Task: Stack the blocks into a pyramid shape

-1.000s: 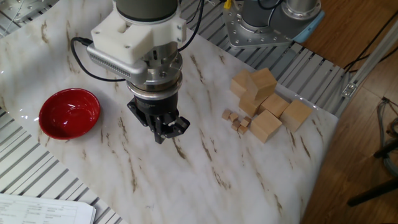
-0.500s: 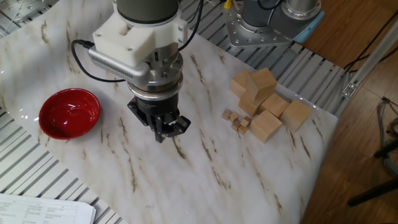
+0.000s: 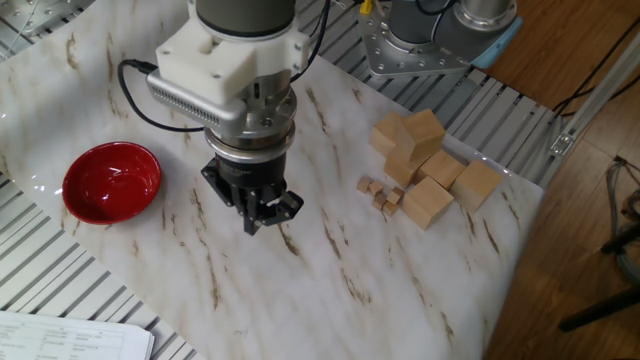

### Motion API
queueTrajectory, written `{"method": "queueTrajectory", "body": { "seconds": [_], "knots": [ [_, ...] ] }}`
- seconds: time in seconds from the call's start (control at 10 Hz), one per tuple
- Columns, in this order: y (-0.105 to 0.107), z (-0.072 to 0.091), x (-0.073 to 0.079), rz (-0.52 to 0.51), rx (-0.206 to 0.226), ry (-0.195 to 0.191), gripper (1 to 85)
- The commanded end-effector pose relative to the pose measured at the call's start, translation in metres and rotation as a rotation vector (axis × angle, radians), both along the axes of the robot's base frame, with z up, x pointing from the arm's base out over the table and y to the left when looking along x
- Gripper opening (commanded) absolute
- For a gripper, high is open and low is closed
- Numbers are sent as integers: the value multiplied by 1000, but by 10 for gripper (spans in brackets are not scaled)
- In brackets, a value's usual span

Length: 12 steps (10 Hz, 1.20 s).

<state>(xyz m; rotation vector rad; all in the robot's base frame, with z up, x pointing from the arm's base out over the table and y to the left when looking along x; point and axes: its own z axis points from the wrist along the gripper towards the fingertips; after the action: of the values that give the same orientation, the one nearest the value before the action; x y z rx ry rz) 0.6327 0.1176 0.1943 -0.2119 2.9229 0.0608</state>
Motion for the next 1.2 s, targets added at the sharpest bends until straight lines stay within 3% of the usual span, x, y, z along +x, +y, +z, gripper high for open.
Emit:
{"method": "queueTrajectory", "body": {
  "seconds": [0.0,0.9,1.1],
  "knots": [
    [4,6,13,-13,17,-61,10],
    [10,7,25,-6,39,-98,10],
    [5,6,26,-7,22,-103,10]
  ]
}}
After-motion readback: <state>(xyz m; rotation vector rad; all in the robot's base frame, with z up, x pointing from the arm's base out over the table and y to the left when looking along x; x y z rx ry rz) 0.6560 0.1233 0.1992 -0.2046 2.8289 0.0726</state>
